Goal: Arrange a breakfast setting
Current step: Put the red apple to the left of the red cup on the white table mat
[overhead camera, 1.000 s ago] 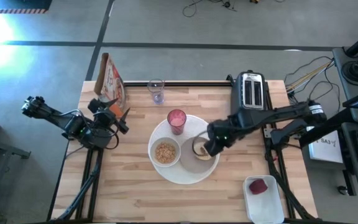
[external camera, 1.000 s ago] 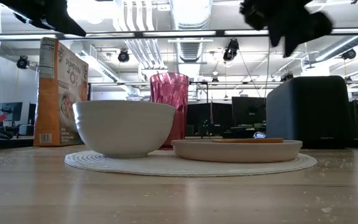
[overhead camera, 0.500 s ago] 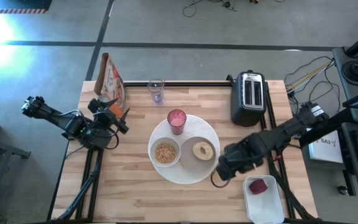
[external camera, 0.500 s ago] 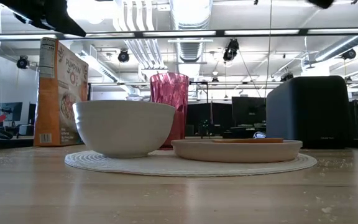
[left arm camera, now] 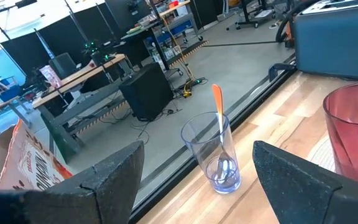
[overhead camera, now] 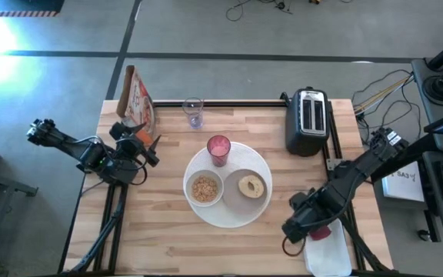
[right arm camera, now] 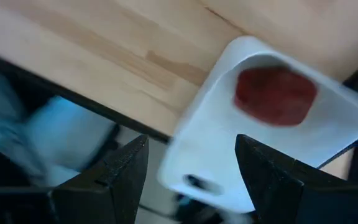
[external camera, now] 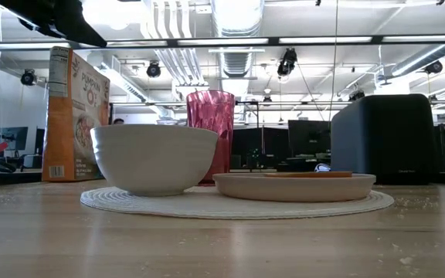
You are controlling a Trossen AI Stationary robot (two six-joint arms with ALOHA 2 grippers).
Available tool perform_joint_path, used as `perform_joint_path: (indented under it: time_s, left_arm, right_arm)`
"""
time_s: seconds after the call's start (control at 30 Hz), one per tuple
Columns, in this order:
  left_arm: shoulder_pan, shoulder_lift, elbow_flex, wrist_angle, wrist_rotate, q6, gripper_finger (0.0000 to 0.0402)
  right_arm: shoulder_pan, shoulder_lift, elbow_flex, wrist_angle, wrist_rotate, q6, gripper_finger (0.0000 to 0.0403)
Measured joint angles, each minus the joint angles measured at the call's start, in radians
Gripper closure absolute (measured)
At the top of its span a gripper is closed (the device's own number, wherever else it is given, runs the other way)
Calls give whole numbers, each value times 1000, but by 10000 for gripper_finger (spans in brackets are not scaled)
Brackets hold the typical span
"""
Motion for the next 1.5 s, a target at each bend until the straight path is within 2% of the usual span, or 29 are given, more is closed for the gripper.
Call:
perform_joint_path:
  time_s: [0.27,0.5,0.63,0.83,1.07,1.5]
  left_arm:
    - [0,-3,3,0,-1,-5,119]
    - [0,-3,8,1,-1,-29,119]
    - [0,-3,8,1,-1,-73,119]
    - [0,-3,8,2,-1,-109,119]
    - [0,-3,34,18,-2,-109,119]
    - [0,11,49,46,15,-106,119]
  right_arm:
    - [31,25,-46,-41,0,-435,172]
    - [66,104,-48,-75,-1,-873,172]
    - [106,155,-48,-100,-3,-1036,172]
    - [182,228,-48,-111,11,-1134,172]
    - [254,302,-48,-111,131,-1159,172]
    - [300,392,-65,-121,125,-1106,172]
